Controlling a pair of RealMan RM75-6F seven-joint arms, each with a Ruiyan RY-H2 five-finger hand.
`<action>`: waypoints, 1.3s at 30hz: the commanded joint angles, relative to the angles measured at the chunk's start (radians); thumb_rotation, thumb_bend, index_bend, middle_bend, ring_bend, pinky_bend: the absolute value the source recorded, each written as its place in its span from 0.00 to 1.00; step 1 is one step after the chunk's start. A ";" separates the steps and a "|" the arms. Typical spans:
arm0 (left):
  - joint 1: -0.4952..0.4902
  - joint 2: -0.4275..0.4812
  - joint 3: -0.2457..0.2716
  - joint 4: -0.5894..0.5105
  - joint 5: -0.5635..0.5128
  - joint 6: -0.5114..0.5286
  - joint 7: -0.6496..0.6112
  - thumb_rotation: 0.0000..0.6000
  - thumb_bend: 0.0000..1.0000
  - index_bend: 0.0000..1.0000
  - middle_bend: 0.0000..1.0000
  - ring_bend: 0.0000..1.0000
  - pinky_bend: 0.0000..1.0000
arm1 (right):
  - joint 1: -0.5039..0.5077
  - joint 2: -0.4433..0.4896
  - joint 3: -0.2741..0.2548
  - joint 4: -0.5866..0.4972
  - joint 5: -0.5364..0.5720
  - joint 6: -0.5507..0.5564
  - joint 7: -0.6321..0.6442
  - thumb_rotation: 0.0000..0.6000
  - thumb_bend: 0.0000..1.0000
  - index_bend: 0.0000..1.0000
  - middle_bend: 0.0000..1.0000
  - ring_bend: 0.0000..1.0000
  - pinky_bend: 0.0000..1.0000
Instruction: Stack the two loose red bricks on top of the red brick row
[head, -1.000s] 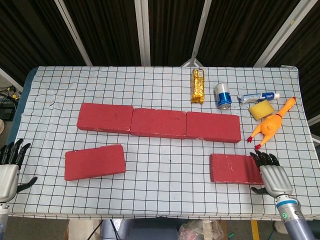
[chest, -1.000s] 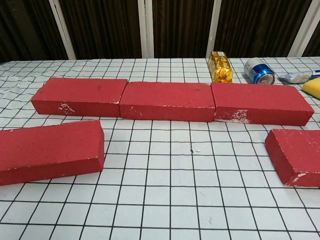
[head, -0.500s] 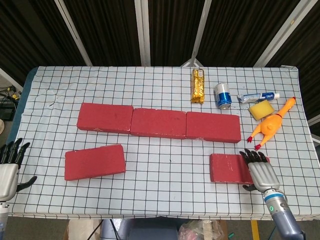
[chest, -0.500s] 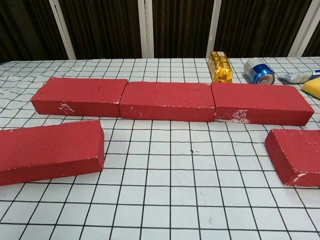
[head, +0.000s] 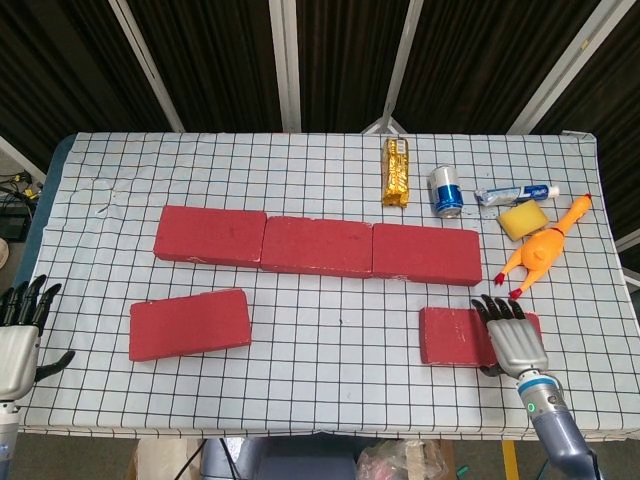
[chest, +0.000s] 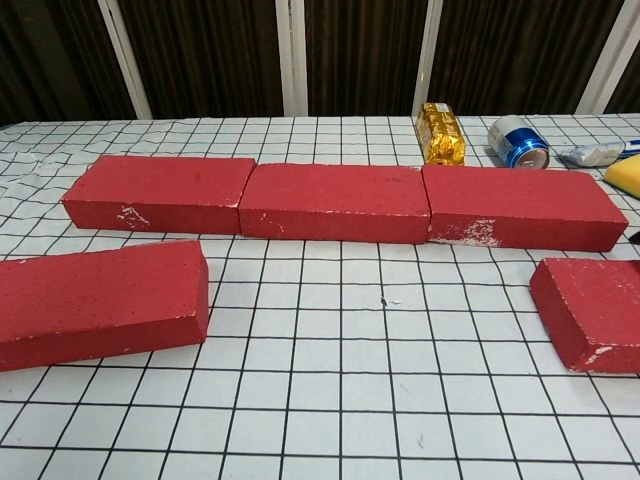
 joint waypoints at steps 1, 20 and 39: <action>-0.001 -0.001 0.000 0.001 -0.001 -0.001 0.001 1.00 0.00 0.12 0.00 0.00 0.05 | 0.017 -0.008 -0.004 0.004 0.027 -0.005 -0.024 1.00 0.16 0.03 0.00 0.00 0.00; -0.004 -0.003 -0.001 0.001 -0.004 -0.001 0.003 1.00 0.00 0.12 0.00 0.00 0.05 | 0.071 -0.035 -0.022 0.016 0.111 0.023 -0.104 1.00 0.16 0.11 0.17 0.09 0.00; -0.012 -0.002 -0.002 0.002 -0.015 -0.017 -0.002 1.00 0.00 0.12 0.00 0.00 0.05 | 0.179 0.143 0.114 -0.189 0.158 0.078 -0.131 1.00 0.16 0.28 0.23 0.11 0.00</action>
